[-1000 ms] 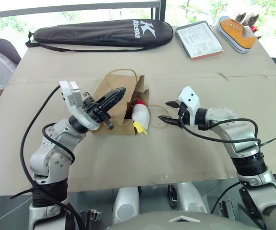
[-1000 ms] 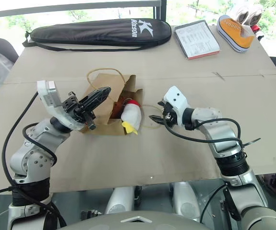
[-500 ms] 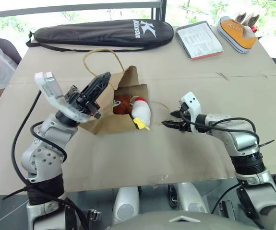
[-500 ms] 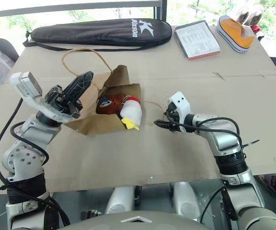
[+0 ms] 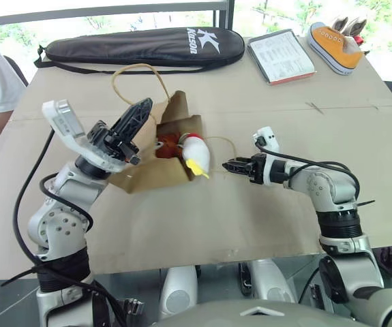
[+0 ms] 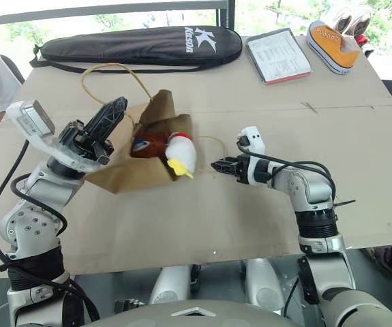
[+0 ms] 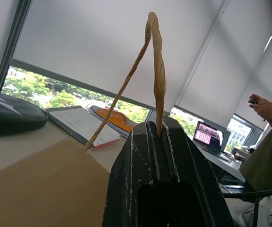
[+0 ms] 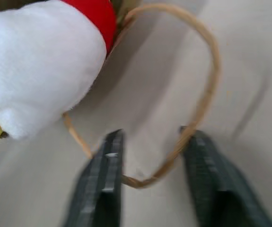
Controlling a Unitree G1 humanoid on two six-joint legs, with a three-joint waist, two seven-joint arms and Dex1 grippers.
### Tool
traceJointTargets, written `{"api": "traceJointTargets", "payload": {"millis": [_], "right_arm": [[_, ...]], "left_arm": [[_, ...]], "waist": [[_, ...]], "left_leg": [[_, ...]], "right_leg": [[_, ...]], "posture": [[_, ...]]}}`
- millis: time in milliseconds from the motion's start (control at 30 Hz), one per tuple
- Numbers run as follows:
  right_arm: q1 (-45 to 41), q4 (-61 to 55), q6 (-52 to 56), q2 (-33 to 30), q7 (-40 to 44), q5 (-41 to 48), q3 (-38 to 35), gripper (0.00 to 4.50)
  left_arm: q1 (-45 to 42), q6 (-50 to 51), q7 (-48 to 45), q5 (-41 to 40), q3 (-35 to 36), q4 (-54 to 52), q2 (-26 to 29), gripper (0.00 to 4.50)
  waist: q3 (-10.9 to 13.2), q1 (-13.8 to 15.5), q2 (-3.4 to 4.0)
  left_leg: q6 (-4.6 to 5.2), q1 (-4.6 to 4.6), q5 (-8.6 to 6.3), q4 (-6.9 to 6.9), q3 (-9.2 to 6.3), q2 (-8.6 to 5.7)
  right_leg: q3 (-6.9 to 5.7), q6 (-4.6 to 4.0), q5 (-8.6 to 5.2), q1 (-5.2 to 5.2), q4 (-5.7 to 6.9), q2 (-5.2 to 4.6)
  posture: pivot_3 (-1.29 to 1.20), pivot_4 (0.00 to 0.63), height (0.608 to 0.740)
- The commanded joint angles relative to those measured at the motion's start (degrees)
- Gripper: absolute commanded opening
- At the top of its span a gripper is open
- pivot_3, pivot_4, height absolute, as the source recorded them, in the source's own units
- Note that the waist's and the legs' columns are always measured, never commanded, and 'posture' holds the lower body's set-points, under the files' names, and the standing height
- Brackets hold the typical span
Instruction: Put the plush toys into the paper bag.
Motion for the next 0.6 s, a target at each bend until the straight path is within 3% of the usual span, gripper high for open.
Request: {"api": "traceJointTargets", "payload": {"millis": [33,233,400,600], "right_arm": [[-1.04,-2.92,-0.59,0.80,0.47,5.13,-4.05,0.03],[-3.22,-8.62,-0.30,1.63,-0.29,16.64,-13.29,0.03],[-10.57,-16.12,1.06,3.00,-7.23,32.74,-20.42,0.03],[-12.58,-19.56,2.15,-0.85,-14.29,38.99,-18.73,0.03]], "left_arm": [[-0.05,-1.00,0.67,-1.13,0.65,-3.31,-0.17,0.00],[-0.20,-0.92,2.11,-1.79,0.26,-4.00,-1.03,0.00],[-3.02,-1.01,1.59,-0.51,-0.50,-0.91,-0.40,0.00],[-6.44,-2.94,0.22,8.20,-4.34,4.25,1.47,0.00]], "waist": [[0.00,0.14,0.00],[0.01,0.08,0.01],[0.04,0.05,0.04],[0.03,0.04,0.03]], "left_leg": [[0.00,-0.01,0.00,0.00,0.00,0.00],[0.00,-0.02,0.00,0.02,0.00,-0.01],[0.00,-0.01,0.00,0.00,-0.03,0.00],[0.00,-0.01,0.00,-0.08,-0.04,0.00]], "right_leg": [[-0.01,0.01,0.01,0.00,0.00,-0.01],[-0.01,-0.03,-0.02,0.01,-0.01,-0.03],[-0.03,0.02,0.02,-0.01,0.01,0.00],[-0.05,-0.02,-0.01,0.01,-0.08,0.00]], "posture": [[0.00,0.150,0.740],[0.00,0.150,0.740],[0.00,0.150,0.740],[0.00,0.150,0.740]]}}
